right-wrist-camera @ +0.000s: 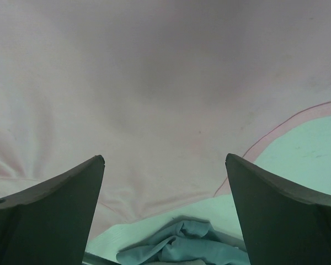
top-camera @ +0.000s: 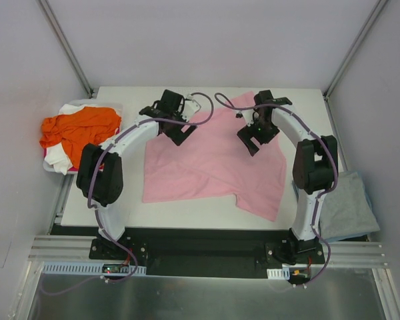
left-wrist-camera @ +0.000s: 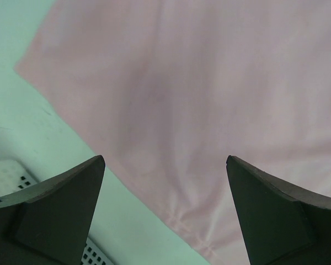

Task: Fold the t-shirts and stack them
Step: Flatten the tshirt out

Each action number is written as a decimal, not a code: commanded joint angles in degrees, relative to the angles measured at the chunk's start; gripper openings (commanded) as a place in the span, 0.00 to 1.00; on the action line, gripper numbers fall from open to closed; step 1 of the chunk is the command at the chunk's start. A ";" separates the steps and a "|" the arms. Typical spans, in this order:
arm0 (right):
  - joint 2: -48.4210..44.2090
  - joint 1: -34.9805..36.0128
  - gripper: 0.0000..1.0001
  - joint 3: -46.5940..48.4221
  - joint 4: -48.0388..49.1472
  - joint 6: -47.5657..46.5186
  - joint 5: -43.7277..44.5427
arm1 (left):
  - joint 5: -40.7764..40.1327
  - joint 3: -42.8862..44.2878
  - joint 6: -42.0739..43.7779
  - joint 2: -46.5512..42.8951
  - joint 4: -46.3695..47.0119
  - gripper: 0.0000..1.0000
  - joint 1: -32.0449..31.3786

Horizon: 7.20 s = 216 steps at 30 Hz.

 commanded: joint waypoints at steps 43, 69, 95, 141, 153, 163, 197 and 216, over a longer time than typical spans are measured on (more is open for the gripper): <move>13.26 -2.21 0.97 9.36 -5.47 -4.27 0.40 | 9.78 6.01 -2.14 14.61 -8.19 0.92 2.63; 13.35 -3.62 0.97 10.50 -6.26 -4.54 3.04 | 13.11 17.34 -7.33 23.74 -20.57 0.92 5.79; 17.30 -3.53 0.96 16.12 -6.35 -4.09 3.56 | 5.30 35.71 -7.06 34.47 -28.76 0.93 6.49; 16.07 -3.62 0.97 13.93 -2.31 -3.39 5.67 | -1.38 50.39 -3.37 42.03 -27.79 0.95 6.76; 15.90 -3.44 0.97 15.78 -2.84 -3.30 5.76 | 0.55 49.79 -4.43 41.16 -27.61 0.96 8.08; 9.41 -2.74 0.97 12.26 1.20 -1.81 6.20 | -0.24 49.61 -4.43 35.45 -26.39 0.96 7.11; -29.20 8.24 0.99 -35.64 12.37 2.85 8.31 | -6.57 -24.30 -2.76 -17.73 0.24 0.91 -2.65; -29.89 13.60 0.96 -41.44 12.02 1.79 13.23 | -9.11 -36.00 -0.91 -22.13 10.35 0.90 -2.65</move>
